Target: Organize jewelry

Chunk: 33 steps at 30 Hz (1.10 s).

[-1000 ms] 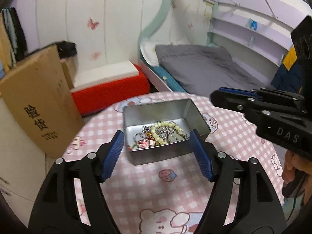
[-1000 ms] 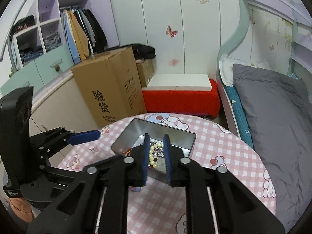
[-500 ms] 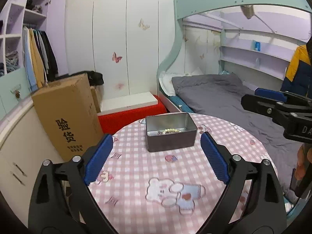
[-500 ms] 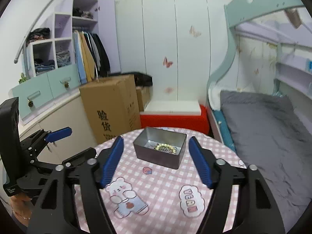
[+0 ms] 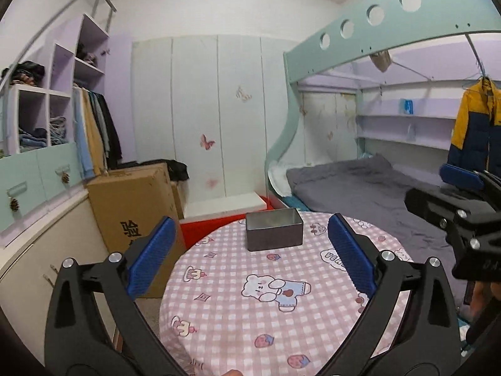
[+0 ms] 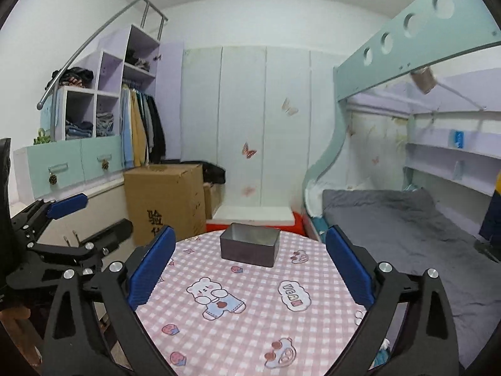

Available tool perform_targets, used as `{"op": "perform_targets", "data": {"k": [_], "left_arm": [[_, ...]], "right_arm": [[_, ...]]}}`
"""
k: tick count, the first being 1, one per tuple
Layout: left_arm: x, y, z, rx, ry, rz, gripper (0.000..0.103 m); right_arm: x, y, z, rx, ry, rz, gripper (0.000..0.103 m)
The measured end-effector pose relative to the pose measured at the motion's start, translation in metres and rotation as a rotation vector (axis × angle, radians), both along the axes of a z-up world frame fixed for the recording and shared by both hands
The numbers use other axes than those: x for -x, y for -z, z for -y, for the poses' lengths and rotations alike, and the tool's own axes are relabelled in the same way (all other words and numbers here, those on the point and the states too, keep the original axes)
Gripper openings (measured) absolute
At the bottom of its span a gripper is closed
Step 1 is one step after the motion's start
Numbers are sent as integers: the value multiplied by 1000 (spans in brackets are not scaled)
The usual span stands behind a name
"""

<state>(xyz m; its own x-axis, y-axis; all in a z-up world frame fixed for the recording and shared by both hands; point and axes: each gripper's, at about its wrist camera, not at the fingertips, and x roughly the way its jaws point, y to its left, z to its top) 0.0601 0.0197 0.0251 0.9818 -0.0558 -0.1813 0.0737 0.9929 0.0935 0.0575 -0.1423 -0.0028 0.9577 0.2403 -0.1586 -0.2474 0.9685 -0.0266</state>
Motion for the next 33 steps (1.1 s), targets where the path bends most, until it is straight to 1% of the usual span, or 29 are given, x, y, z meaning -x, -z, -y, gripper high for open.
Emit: {"op": "perform_targets", "data": {"k": [2, 6, 12, 15, 23, 27, 33], "left_arm": [[17, -2, 0, 12, -8, 30, 96], [45, -4, 1, 49, 7, 54, 96], [74, -3, 5, 40, 1, 84, 96], [87, -6, 7, 37, 6, 102, 96], [104, -9, 10, 39, 0, 137, 96], [106, -10, 7, 57, 17, 136, 96], [111, -9, 7, 51, 1, 153, 96]], "right_arm": [[16, 2, 1, -6, 18, 23, 94], [44, 7, 3, -16, 38, 48, 94], [78, 11, 3, -8, 57, 78, 95], [93, 10, 2, 12, 78, 111, 95], [113, 11, 2, 25, 78, 149, 95], [116, 10, 1, 29, 81, 152, 95], [118, 10, 0, 39, 89, 160, 95]]}}
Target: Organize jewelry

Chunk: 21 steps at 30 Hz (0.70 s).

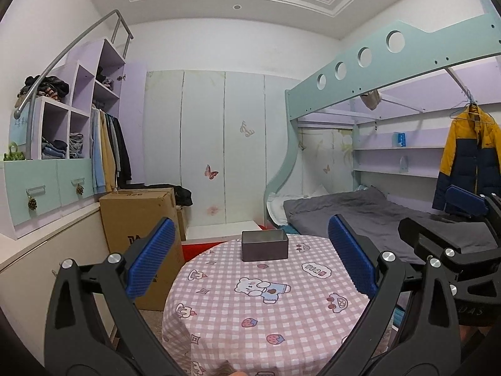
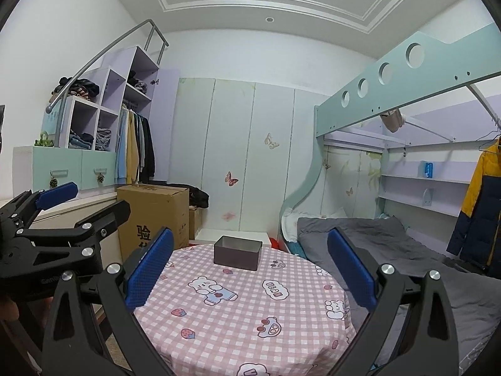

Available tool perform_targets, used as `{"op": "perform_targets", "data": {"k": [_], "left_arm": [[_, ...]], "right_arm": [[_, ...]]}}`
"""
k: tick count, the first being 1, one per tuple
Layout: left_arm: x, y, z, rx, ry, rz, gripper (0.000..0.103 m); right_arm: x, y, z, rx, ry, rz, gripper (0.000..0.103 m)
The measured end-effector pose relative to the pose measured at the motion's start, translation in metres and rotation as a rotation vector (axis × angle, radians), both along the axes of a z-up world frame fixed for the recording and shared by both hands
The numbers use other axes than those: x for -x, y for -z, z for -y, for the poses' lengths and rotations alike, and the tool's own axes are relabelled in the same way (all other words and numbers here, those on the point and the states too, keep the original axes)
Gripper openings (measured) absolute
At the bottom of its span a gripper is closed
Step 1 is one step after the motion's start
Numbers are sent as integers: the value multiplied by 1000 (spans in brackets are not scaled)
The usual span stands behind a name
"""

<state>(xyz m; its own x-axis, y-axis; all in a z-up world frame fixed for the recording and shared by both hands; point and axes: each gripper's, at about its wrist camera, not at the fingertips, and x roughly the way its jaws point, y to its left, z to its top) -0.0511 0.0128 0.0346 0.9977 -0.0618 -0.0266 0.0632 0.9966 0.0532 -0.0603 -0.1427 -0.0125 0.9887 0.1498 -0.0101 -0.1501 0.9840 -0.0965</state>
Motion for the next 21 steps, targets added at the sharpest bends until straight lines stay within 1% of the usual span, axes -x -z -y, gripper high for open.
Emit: {"op": "perform_targets", "data": {"k": [21], "left_arm": [[6, 1, 1, 6, -12, 11, 96]], "right_arm": [[5, 1, -2, 13, 13, 4, 95]]}}
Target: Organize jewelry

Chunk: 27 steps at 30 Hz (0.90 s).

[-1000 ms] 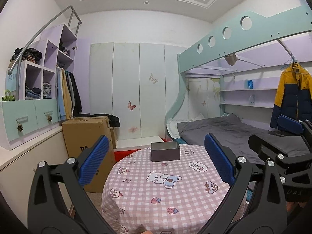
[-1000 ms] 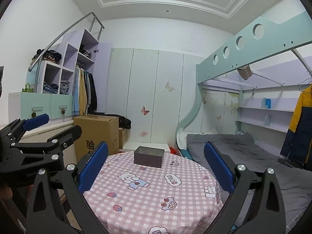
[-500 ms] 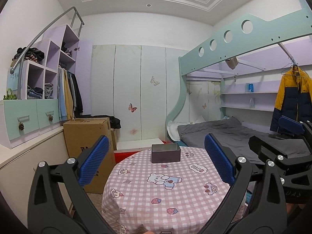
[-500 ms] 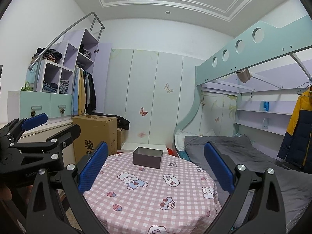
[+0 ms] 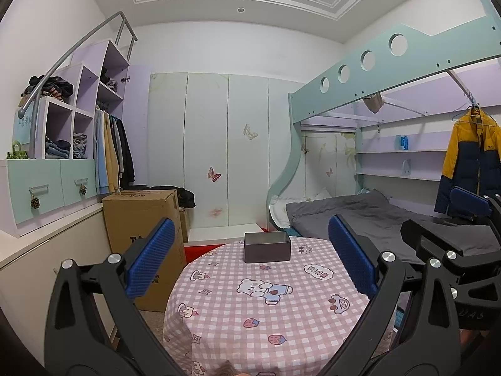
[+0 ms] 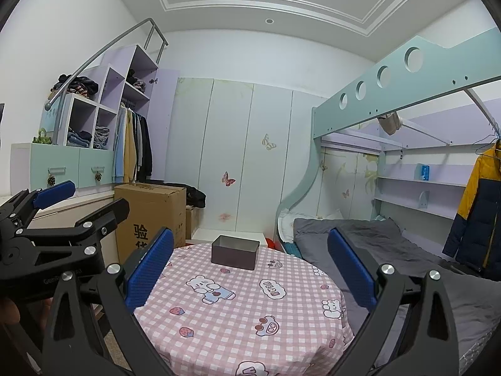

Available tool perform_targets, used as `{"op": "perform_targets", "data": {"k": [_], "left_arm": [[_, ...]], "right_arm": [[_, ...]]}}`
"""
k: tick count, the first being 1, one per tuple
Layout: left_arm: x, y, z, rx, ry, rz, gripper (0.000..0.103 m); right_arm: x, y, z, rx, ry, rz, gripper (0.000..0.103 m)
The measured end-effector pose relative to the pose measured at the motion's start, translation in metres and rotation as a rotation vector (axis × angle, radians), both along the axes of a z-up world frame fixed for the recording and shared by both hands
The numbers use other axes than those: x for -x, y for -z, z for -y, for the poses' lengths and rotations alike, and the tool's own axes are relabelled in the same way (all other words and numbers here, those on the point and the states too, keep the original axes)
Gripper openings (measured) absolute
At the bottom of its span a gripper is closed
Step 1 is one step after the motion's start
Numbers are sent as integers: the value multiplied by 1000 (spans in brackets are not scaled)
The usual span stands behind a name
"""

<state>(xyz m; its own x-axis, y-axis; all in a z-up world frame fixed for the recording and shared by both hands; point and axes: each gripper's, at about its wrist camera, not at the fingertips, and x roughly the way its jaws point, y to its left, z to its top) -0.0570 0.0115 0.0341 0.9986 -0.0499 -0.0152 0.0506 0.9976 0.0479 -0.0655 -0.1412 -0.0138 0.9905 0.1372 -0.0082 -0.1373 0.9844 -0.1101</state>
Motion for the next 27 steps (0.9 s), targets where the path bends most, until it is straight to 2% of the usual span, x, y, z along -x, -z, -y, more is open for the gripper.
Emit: {"op": "perform_targets", "data": {"k": [27], "left_arm": [[0, 3, 3, -2, 17, 4, 96]], "right_arm": [[1, 3, 2, -7, 20, -4, 95]]}}
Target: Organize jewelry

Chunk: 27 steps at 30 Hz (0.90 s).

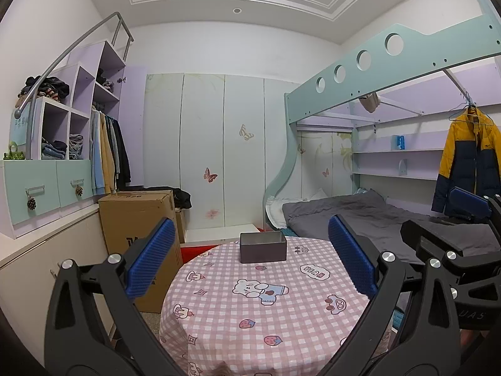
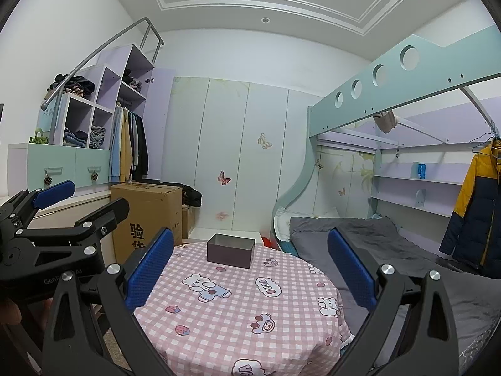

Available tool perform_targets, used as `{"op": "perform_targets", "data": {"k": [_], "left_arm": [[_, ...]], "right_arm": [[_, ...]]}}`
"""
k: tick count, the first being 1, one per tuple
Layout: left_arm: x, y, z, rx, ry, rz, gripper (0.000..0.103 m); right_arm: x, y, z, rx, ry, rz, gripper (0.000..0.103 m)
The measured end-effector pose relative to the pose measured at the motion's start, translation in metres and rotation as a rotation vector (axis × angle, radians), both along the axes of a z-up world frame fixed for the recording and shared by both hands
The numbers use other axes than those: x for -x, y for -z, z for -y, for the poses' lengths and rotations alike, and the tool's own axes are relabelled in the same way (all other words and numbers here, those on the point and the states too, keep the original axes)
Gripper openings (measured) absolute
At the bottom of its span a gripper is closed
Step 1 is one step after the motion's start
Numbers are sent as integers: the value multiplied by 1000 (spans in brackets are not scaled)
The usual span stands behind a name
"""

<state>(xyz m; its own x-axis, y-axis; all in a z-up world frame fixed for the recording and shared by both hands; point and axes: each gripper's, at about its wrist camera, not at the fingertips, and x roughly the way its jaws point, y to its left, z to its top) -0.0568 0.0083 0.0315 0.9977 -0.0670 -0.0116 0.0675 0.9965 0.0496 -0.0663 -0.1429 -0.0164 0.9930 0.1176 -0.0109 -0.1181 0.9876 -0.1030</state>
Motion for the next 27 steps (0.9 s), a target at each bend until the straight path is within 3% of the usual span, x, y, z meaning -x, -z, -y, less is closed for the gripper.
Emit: {"op": "perform_targets", "data": {"k": [27], "left_arm": [[-1, 2, 0, -3, -4, 3, 96]], "right_arm": [[0, 0, 0, -2, 3, -2, 95]]}}
